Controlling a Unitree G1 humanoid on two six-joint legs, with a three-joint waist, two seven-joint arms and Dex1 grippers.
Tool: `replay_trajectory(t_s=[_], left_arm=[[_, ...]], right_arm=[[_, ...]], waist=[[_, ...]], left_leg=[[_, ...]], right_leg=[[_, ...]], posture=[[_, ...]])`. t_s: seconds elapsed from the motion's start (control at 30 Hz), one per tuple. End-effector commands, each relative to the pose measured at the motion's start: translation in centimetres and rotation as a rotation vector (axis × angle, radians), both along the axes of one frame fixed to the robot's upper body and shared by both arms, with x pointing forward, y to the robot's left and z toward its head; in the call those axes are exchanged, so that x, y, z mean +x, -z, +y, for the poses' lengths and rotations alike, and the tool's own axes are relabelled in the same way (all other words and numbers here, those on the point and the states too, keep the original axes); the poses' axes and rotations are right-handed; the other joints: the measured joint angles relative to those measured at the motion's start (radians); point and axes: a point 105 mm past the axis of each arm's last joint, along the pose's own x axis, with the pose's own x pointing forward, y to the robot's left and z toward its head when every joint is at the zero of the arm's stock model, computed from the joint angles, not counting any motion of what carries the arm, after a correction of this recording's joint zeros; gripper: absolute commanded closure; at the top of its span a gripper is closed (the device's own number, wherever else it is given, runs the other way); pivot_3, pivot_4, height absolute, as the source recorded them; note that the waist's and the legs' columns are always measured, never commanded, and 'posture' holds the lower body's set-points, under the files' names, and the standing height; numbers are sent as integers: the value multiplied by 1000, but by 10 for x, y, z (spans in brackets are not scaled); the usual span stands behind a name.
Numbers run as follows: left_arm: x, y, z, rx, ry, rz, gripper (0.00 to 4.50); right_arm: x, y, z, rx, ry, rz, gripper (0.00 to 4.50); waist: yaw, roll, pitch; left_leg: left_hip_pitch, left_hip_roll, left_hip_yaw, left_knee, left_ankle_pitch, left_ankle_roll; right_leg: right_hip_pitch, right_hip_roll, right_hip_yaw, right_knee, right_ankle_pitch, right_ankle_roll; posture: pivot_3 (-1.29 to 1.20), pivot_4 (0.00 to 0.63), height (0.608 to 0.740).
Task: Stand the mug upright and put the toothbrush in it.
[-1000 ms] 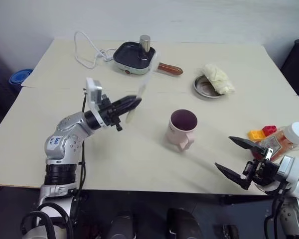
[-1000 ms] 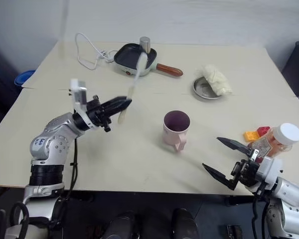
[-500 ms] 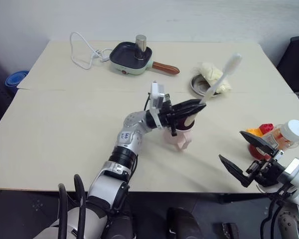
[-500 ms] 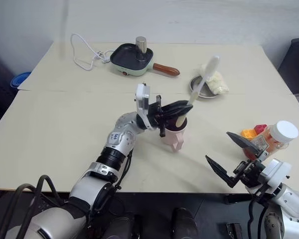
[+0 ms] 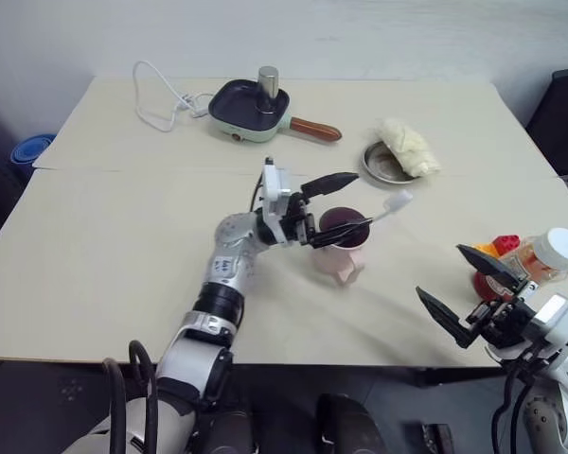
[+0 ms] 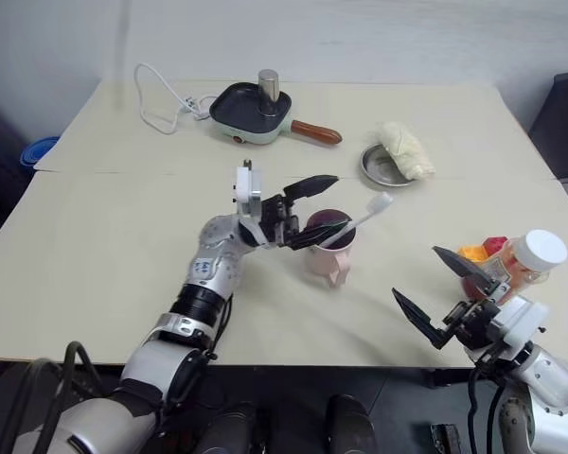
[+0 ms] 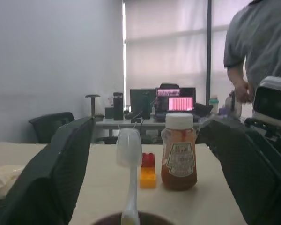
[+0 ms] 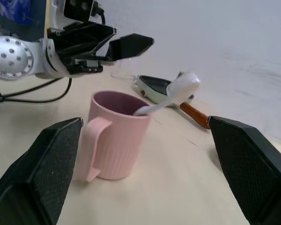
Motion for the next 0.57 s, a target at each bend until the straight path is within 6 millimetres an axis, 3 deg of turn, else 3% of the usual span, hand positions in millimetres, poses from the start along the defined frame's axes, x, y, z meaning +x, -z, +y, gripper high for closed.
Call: replay_trajectory(t_s=[0.03, 0.23, 0.37, 0.43, 0.57], left_arm=[[1, 9, 40, 183, -172, -102, 434], [-29, 38, 139, 525, -420, -124, 434], [-55, 58, 192, 629, -557, -32, 434], [-67, 69, 211, 653, -633, 29, 434], [-78, 76, 222, 653, -713, 56, 434]], right_arm=[[5, -4, -11, -34, -95, 51, 0], [16, 3, -21, -140, -228, 126, 0], [24, 13, -20, -159, -294, 173, 0], [29, 17, -20, -167, -312, 182, 0], [32, 19, -18, -172, -324, 183, 0]], waist=[[-10, 0, 0], [-24, 0, 0], [-20, 1, 0], [-19, 1, 1], [-11, 1, 1]], left_leg=[[0, 1, 0, 0, 0, 0], [1, 5, -1, -2, 0, 0], [1, 5, -1, -2, 0, 0], [1, 4, -1, -1, -1, 1], [1, 2, -2, -1, -1, 1]], right_leg=[[0, 0, 0, 0, 0, 0], [0, 0, 0, 1, -1, -2], [0, -2, 0, 1, -1, -2], [0, -4, -1, 1, -1, -2], [0, -10, -3, 0, -1, -2]], posture=[[0, 150, 740], [0, 150, 740], [0, 150, 740], [0, 150, 740], [0, 150, 740]])
